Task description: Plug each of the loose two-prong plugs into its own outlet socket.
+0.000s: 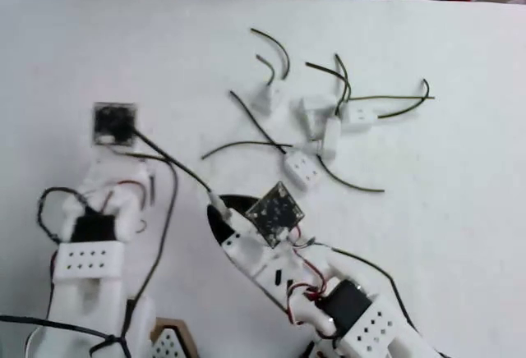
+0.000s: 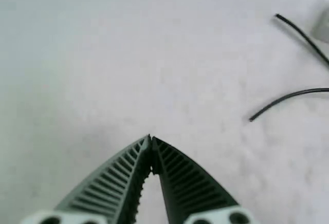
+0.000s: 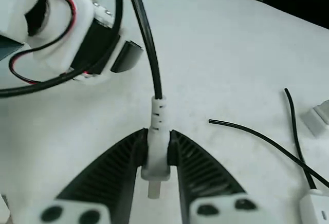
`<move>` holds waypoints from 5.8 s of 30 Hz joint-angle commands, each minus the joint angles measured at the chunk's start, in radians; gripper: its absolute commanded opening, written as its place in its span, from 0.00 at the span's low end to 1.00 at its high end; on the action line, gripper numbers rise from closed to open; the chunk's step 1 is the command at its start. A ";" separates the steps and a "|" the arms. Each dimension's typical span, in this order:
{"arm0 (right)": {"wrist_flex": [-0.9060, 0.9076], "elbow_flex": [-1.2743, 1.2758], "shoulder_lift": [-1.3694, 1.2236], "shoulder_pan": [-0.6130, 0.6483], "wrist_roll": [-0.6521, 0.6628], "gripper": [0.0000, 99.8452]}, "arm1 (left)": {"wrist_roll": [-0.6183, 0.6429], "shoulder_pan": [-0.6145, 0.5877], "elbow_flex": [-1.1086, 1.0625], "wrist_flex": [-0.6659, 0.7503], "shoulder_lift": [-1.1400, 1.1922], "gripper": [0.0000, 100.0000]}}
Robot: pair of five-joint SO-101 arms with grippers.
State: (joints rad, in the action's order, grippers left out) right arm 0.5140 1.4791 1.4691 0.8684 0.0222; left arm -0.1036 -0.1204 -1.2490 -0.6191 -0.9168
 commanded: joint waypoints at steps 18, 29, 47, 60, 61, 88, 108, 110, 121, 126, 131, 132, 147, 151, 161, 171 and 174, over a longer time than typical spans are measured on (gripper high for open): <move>0.016 0.055 0.048 -0.056 -0.018 0.02 | -0.006 0.533 0.204 -0.468 -0.463 0.02; 0.025 0.055 0.050 -0.059 -0.018 0.02 | -0.006 0.530 0.152 -0.471 -0.473 0.02; 0.018 0.054 0.050 -0.054 -0.018 0.02 | -0.094 0.455 -0.040 -0.195 -0.473 0.02; 0.019 0.071 0.050 -0.054 -0.018 0.02 | -0.253 0.616 -0.041 -0.239 -0.473 0.02; 0.019 0.071 0.050 -0.054 -0.018 0.02 | -0.252 0.610 -0.038 -0.239 -0.473 0.02; -0.223 0.069 0.001 -0.601 -0.011 0.02 | 0.044 0.289 -0.043 -0.218 -0.469 0.17; -0.387 -0.388 -1.055 -0.723 -0.008 0.02 | 0.040 0.289 -0.041 -0.241 -0.467 0.17; -0.387 -0.396 -1.075 -0.723 -0.008 0.02 | 0.040 0.292 -0.041 -0.245 -0.467 0.17; -0.288 -0.362 -1.070 -0.547 0.068 0.02 | 0.038 0.288 -0.041 -0.245 -0.467 0.17; -0.165 -0.362 -0.957 -0.426 -0.017 0.02 | 0.038 0.288 -0.040 -0.245 -0.467 0.17; -0.044 -0.362 -0.797 -0.318 -0.077 0.02 | 0.038 0.288 -0.040 -0.245 -0.467 0.17; -0.033 -0.362 -0.763 -0.318 -0.094 0.02 | 0.038 0.288 -0.041 -0.245 -0.467 0.17; -0.280 -0.206 -0.572 -0.627 -0.126 0.02 | 0.044 0.294 0.180 -0.370 -0.234 0.21; -0.375 -0.163 -0.601 -0.688 -0.126 0.02 | 0.046 0.297 0.351 -0.405 0.039 0.22; -0.481 -0.169 -0.707 -0.803 -0.173 0.02 | 0.201 0.461 0.663 -0.414 0.579 0.22; -0.495 -0.212 -0.746 -0.912 -0.183 0.02 | 0.287 0.562 0.947 -0.417 1.033 0.22; -0.495 -0.213 -0.756 -0.911 -0.183 0.02 | 0.287 0.584 1.011 -0.422 1.125 0.21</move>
State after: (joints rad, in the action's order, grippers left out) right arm 0.0430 1.3241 0.7173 -0.0338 -0.1542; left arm 0.1741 0.4365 -0.3284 -1.0349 0.1542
